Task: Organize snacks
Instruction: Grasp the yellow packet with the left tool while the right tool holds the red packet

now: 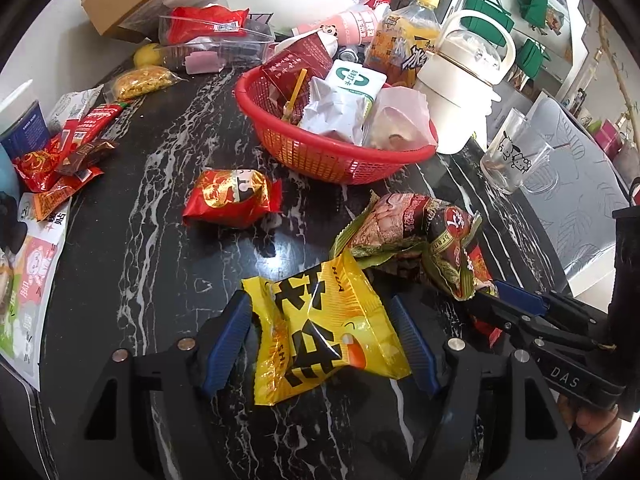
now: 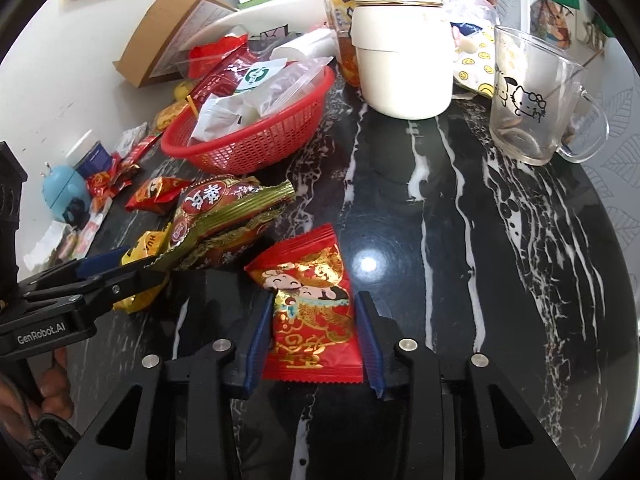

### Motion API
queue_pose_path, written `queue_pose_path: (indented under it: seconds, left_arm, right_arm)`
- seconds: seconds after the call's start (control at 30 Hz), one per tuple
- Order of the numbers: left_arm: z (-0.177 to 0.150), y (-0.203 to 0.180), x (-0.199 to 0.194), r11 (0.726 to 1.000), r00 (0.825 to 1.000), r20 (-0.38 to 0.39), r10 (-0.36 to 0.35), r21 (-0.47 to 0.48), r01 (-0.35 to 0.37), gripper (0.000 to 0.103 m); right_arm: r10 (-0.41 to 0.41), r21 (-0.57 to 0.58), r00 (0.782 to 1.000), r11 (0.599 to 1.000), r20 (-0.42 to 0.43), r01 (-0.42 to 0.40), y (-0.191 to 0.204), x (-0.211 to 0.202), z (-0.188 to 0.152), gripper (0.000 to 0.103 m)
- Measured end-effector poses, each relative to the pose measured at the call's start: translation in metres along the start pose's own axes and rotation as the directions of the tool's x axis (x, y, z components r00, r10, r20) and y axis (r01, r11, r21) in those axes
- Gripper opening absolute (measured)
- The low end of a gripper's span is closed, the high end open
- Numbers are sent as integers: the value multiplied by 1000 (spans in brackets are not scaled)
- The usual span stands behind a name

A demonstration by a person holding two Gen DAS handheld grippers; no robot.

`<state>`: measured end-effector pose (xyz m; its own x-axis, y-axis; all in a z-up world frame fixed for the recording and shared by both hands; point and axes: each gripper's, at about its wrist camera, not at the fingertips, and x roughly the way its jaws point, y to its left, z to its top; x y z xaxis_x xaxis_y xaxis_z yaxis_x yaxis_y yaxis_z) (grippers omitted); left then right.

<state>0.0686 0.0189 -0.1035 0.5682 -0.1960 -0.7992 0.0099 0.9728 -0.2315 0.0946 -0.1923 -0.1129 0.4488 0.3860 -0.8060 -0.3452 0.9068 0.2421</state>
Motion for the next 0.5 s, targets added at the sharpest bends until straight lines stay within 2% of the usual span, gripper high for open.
queue_pose_path:
  seconds: [0.13, 0.2, 0.5]
  left_arm:
    - [-3, 0, -5, 1000, 1000, 13, 2, -5, -2, 68]
    - [-5, 0, -7, 1000, 1000, 5, -13, 1, 13, 60]
    - [-29, -13, -21, 995, 997, -42, -72, 67, 75, 60]
  right_arm:
    - [-1, 4, 1000, 1000, 1, 1, 0, -4, -6, 38]
    - [0, 9, 1000, 1000, 0, 0, 1, -7, -10, 38]
    - [0, 18, 1000, 1000, -9, 0, 7, -24, -35, 38]
